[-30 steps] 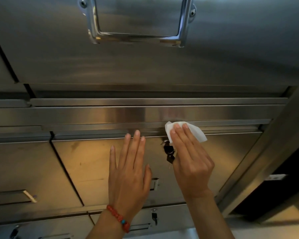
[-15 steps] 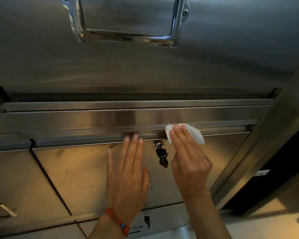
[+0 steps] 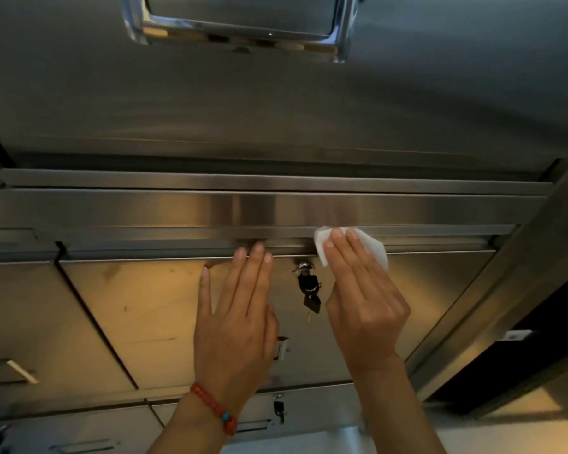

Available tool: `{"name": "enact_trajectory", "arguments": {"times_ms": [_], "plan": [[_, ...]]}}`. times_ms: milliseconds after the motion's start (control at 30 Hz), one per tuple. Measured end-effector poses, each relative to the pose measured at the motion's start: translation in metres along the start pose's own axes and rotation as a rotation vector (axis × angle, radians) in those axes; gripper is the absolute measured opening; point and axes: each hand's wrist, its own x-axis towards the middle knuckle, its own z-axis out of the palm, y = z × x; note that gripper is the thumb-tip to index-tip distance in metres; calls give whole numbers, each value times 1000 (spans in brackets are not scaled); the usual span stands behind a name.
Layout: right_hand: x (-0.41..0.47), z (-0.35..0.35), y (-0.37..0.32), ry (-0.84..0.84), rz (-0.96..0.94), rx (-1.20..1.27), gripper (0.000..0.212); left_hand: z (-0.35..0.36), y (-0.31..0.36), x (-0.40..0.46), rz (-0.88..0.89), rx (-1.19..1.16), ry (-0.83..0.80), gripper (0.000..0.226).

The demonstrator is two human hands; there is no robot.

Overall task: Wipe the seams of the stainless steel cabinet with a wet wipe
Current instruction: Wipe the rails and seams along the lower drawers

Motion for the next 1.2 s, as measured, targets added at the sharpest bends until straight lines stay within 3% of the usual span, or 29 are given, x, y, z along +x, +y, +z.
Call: {"name": "enact_trajectory", "arguments": {"times_ms": [167, 433, 567, 1200], "plan": [[-2, -4, 11, 20, 67, -34, 17, 2, 1, -1, -19, -11, 3, 59], [0, 0, 8, 1, -32, 24, 16, 5, 7, -2, -68, -38, -7, 60], [-3, -4, 19, 8, 13, -4, 18, 6, 8, -1, -90, -58, -13, 59], [0, 12, -15, 42, -8, 94, 16, 7, 6, -2, -77, -29, -30, 59]]}}
